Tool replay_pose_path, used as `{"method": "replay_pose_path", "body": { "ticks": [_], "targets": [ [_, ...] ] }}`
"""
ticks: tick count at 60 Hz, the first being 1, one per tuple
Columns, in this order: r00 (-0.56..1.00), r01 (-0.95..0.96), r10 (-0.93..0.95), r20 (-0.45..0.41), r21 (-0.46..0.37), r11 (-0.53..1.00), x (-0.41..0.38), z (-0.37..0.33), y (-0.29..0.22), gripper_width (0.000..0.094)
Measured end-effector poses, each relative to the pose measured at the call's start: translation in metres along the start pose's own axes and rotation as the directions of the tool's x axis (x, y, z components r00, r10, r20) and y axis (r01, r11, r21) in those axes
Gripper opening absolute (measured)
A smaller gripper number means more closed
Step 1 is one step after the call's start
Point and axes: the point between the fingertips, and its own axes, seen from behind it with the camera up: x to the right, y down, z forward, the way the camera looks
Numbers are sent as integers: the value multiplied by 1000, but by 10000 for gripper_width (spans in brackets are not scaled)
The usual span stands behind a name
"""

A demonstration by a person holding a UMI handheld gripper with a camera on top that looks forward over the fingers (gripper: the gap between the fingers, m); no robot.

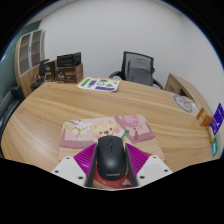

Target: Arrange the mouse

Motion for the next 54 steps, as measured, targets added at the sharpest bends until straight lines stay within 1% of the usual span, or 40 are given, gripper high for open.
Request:
{"method": "replay_pose_path", "body": {
  "ticks": [1,2,3,4,6,10,18,25,33,39,47,54],
  "targets": [
    [1000,12,-12,-2,0,1000,1,-1,0,579],
    [1000,26,-26,-1,-3,1000,1,-3,-1,674],
    [999,39,-39,-1,-2,999,2,-6,-2,798],
    [999,46,-46,-2,3,999,3,-9,-4,881],
    [999,41,-41,0,21,999,3,-19,-10,838],
    [1000,-2,1,10,48,999,4,-45,-20,871],
    [998,-61,61,5,91,994,18,-132,-33,866],
    [996,-93,94,5,117,989,31,-212,-27,866],
    [993,-107,113,-34,134,985,52,-290,0,867],
    [989,-123,131,-64,121,985,63,-333,34,868],
    [985,-135,145,-90,106,985,74,-369,70,870],
    [984,-144,153,-89,93,985,73,-384,89,872]
  ]
}}
